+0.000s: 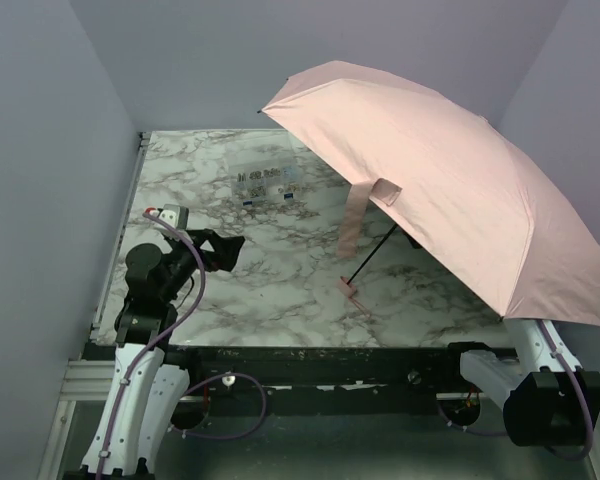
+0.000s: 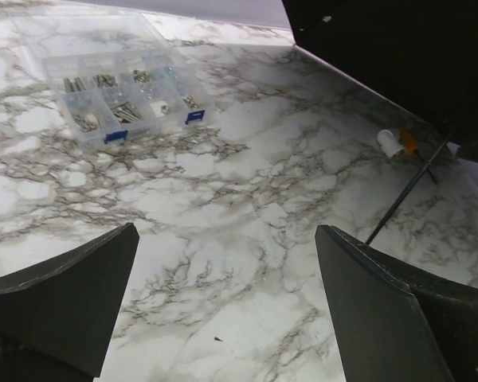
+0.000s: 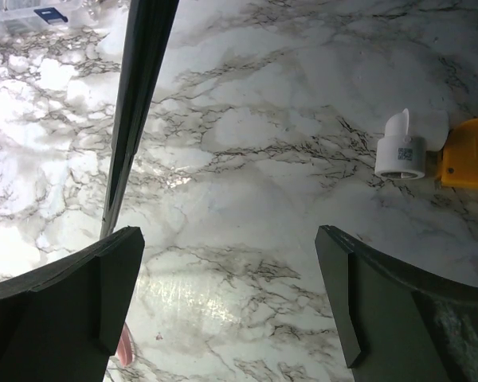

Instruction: Put away the umbrella

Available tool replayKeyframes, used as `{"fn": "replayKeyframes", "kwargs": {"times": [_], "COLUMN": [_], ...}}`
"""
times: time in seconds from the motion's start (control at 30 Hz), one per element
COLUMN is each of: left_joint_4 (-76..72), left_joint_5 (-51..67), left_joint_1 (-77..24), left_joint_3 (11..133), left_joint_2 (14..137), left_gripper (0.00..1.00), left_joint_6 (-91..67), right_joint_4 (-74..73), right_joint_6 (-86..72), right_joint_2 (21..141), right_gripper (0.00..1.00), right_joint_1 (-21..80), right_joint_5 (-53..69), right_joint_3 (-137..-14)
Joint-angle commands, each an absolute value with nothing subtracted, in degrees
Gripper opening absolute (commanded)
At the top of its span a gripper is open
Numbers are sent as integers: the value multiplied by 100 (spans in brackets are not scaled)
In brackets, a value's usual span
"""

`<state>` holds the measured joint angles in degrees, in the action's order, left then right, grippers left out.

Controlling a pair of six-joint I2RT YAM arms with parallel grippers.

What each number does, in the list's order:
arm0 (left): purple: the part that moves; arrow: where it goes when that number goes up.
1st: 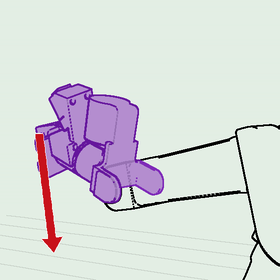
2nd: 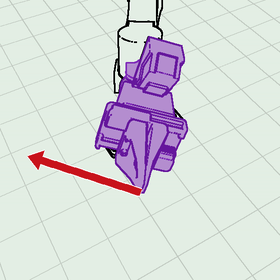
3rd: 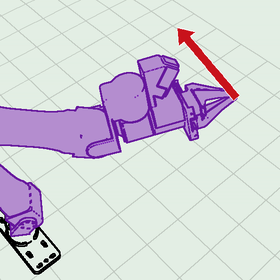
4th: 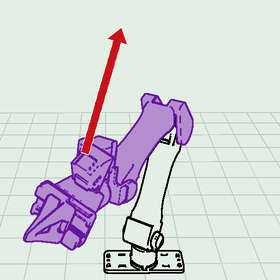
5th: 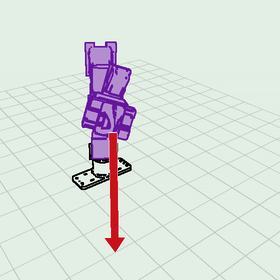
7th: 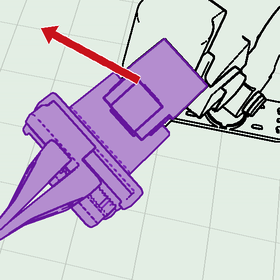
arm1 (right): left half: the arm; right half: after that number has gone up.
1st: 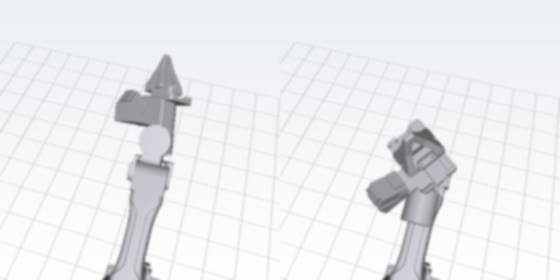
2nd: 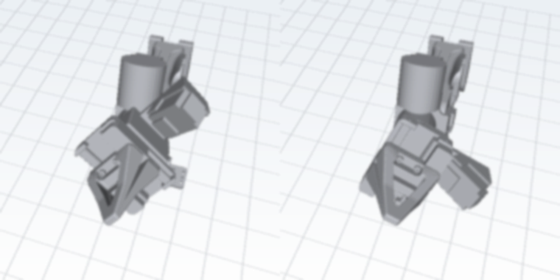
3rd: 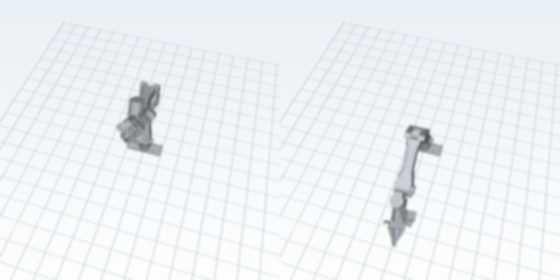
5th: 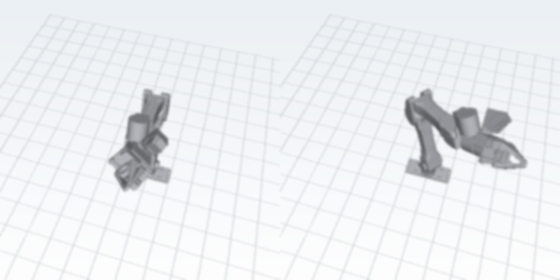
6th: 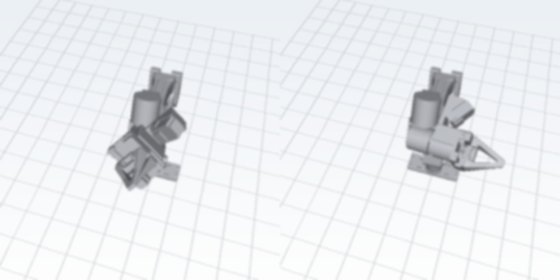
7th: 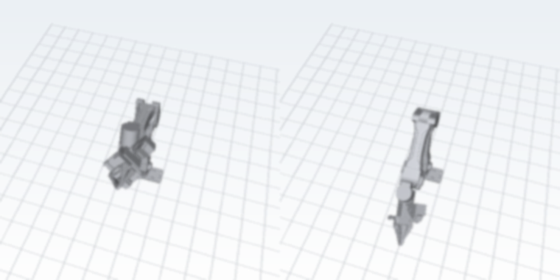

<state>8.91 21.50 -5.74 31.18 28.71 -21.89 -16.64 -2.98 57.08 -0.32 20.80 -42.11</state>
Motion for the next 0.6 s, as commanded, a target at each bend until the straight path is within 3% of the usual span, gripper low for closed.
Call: {"fn": "replayKeyframes", "kwargs": {"times": [0.0, 0.27, 0.57], "left_joint_4": [745, 26, -185], "left_joint_5": [2822, 3709, 2850], "left_joint_1": [-580, -643, -1992], "left_joint_3": [3180, 2627, 2793], "left_joint_2": [2977, 3174, 4056], "left_gripper": [99, 99, 98], "left_joint_6": [-2791, -4069, -3990], "right_joint_4": [-1852, -2040, -2479], "right_joint_6": [-220, 430, 1685], "right_joint_2": [5664, 5653, 5510], "right_gripper": [100, 100, 100], "right_joint_1": [-18, -18, -18], "right_joint_5": [2223, 2961, 3753], "right_joint_3": [-4280, -4238, -4193]}}
